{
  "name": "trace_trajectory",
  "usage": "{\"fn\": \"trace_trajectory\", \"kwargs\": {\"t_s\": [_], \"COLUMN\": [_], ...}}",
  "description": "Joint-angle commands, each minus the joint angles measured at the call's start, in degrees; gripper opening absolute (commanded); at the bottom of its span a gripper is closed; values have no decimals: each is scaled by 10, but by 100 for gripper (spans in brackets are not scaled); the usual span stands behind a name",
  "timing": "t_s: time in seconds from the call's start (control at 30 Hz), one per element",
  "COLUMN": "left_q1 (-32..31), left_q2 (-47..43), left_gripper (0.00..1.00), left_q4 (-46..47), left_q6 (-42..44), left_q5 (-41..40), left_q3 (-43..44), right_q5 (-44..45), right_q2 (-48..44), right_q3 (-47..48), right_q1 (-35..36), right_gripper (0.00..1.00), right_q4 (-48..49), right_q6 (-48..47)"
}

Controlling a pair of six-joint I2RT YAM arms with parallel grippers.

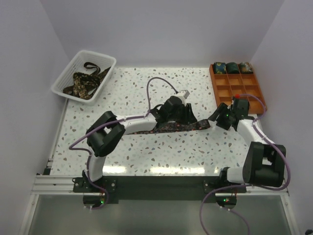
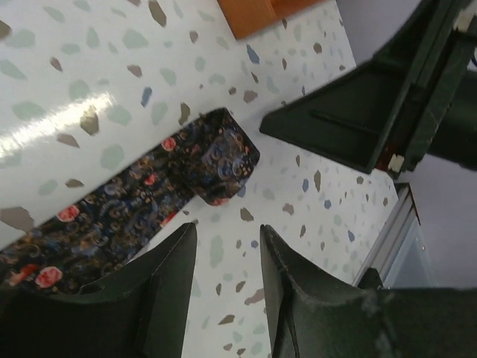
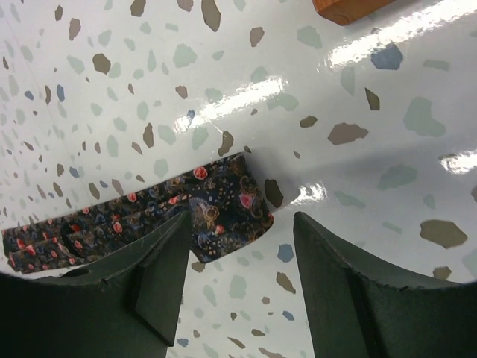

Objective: Roll the ties
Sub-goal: Roll the tie

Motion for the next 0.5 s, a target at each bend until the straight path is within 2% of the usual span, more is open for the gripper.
{"fn": "trace_trajectory", "kwargs": {"t_s": [0.0,0.23,0.47], "left_q1": [-13,-27,-28], "left_q2": [-2,54,108], "left_gripper": [44,41,40], "left_q4": [16,7,-15], "left_q6": [-30,-36,-36], "left_q5": [27,24,17], "left_q3": [-5,41,94], "right_q5": [-88,-129,-125], "right_q2": [27,68,77], "right_q3": [5,-13,-24], "right_q1": [-9,-31,-39], "right_gripper": [61,59,59], "right_q4": [66,108,127], "right_q6": [10,17,22]}}
